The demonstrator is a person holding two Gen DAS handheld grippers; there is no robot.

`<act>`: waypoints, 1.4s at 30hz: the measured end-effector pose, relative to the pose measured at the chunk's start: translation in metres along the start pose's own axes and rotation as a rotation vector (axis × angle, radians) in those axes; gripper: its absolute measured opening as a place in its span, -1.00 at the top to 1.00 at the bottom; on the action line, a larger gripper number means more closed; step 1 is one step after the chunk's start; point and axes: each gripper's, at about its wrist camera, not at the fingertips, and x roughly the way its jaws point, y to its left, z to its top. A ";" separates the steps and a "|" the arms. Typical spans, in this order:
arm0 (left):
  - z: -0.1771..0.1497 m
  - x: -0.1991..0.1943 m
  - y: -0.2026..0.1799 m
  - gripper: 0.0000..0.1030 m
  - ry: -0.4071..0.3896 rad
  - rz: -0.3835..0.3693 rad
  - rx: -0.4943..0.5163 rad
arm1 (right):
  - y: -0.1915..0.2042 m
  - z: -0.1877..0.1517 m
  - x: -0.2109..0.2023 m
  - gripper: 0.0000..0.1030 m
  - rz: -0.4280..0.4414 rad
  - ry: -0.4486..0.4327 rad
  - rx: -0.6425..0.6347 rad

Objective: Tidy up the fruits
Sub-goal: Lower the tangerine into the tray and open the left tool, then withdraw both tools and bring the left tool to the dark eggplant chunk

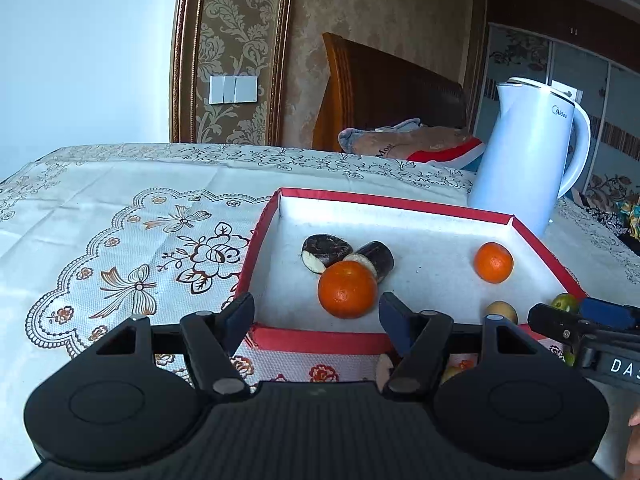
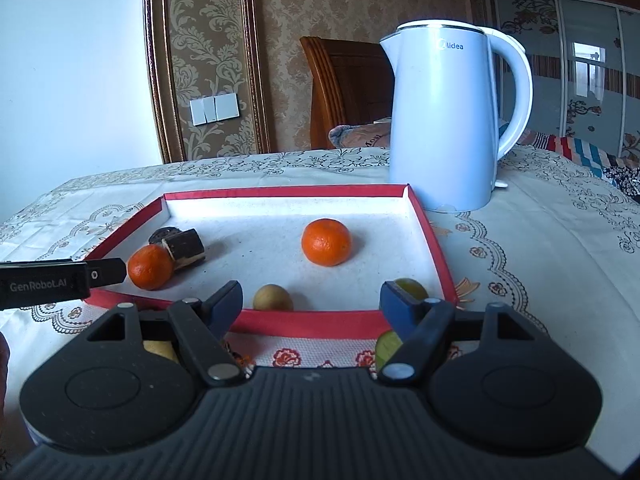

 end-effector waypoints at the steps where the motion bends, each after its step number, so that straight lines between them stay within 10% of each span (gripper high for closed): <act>1: -0.001 -0.002 0.001 -0.33 0.002 -0.003 -0.001 | -0.001 0.000 -0.001 -0.55 0.000 -0.003 0.008; 13: -0.012 -0.003 -0.012 -0.34 0.070 -0.130 0.036 | -0.005 -0.003 -0.006 -0.64 -0.012 -0.008 0.024; 26: -0.010 -0.015 0.002 -0.52 -0.006 0.021 0.023 | -0.006 -0.004 -0.007 -0.70 -0.013 -0.017 0.032; 34: -0.005 -0.010 0.005 -0.52 0.059 -0.164 -0.056 | -0.010 -0.005 -0.012 -0.70 -0.026 -0.019 0.041; 42: -0.012 0.007 -0.011 -0.55 0.130 -0.103 0.010 | -0.018 -0.004 -0.011 -0.73 -0.022 -0.014 0.086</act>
